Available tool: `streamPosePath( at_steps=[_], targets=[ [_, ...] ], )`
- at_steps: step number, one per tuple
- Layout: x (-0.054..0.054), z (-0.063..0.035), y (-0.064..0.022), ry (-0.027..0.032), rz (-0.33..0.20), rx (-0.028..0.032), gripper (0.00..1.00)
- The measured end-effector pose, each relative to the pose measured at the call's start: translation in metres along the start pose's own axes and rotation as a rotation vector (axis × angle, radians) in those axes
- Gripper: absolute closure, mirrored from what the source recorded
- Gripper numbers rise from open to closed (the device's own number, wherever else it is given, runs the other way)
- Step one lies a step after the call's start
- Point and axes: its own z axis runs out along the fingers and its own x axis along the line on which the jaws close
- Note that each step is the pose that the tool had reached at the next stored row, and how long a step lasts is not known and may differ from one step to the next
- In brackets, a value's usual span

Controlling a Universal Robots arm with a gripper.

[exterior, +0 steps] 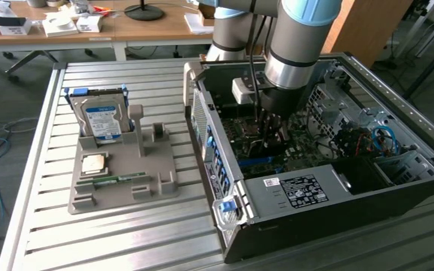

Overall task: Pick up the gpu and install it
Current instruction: 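Insert the gpu into the slot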

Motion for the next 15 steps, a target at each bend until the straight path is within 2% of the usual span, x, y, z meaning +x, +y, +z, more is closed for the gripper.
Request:
streamPosePath(
  at_steps=[15],
  targets=[
    [0.0000, 0.0014, 0.0000, 0.0001, 0.000, 0.0000, 0.74]
  ],
)
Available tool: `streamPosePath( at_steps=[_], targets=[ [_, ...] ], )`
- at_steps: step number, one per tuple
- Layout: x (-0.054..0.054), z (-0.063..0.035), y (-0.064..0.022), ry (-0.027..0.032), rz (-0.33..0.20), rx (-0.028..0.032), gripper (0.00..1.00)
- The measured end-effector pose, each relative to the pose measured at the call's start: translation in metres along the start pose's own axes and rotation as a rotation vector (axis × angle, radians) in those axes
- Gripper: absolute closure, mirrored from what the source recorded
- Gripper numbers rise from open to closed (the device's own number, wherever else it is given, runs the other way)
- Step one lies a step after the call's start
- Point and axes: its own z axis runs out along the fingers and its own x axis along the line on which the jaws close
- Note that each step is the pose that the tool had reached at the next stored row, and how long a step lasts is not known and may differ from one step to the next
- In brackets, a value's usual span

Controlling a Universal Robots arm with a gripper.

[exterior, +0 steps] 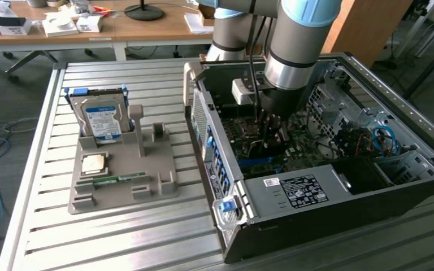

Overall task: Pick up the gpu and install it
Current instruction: 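Insert the gpu into the slot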

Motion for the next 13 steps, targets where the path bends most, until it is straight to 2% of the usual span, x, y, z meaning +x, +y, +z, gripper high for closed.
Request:
streamPosePath(
  at_steps=[13],
  targets=[
    [0.0000, 0.0011, 0.0000, 0.0000, 0.000, 0.0000, 0.74]
  ],
)
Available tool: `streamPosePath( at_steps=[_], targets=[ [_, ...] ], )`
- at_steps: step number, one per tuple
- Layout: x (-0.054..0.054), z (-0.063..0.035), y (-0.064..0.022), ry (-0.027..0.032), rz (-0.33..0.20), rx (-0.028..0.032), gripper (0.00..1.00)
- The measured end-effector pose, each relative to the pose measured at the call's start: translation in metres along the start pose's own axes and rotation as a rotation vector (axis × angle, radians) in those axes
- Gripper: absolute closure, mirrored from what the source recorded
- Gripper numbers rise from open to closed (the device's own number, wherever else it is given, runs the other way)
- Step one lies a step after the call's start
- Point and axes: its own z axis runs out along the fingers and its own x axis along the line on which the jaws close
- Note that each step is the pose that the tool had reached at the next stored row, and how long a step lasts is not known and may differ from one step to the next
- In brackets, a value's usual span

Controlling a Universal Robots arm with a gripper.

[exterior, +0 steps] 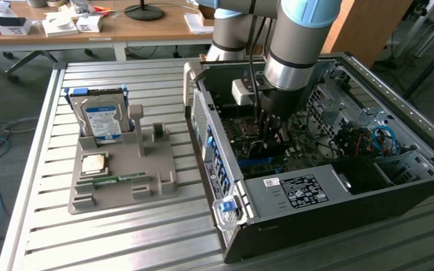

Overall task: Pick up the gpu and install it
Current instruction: 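Insert the gpu into the slot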

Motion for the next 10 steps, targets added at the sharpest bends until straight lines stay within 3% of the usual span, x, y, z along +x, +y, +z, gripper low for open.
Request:
streamPosePath(
  at_steps=[10],
  targets=[
    [0.0000, 0.0005, 0.0007, -0.0001, -0.001, 0.0005, 0.74]
  ],
)
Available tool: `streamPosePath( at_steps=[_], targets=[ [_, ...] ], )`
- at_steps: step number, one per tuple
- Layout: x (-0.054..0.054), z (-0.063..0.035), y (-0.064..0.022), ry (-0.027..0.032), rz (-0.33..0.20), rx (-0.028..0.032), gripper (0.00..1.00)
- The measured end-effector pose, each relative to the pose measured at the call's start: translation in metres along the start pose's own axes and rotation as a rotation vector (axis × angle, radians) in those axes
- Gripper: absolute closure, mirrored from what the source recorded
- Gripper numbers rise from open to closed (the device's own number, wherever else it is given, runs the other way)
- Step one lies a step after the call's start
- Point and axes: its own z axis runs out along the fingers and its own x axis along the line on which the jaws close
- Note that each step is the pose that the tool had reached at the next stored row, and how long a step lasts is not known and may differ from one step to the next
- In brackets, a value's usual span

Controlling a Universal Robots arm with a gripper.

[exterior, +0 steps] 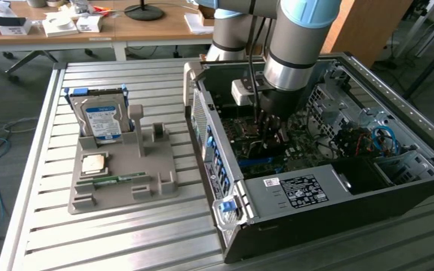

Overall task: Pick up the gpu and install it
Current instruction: 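Insert the gpu into the slot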

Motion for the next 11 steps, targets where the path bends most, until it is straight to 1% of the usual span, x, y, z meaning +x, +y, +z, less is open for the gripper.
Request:
streamPosePath(
  at_steps=[11],
  targets=[
    [0.0000, 0.0012, 0.0000, 0.0000, -0.001, 0.0000, 0.74]
  ],
)
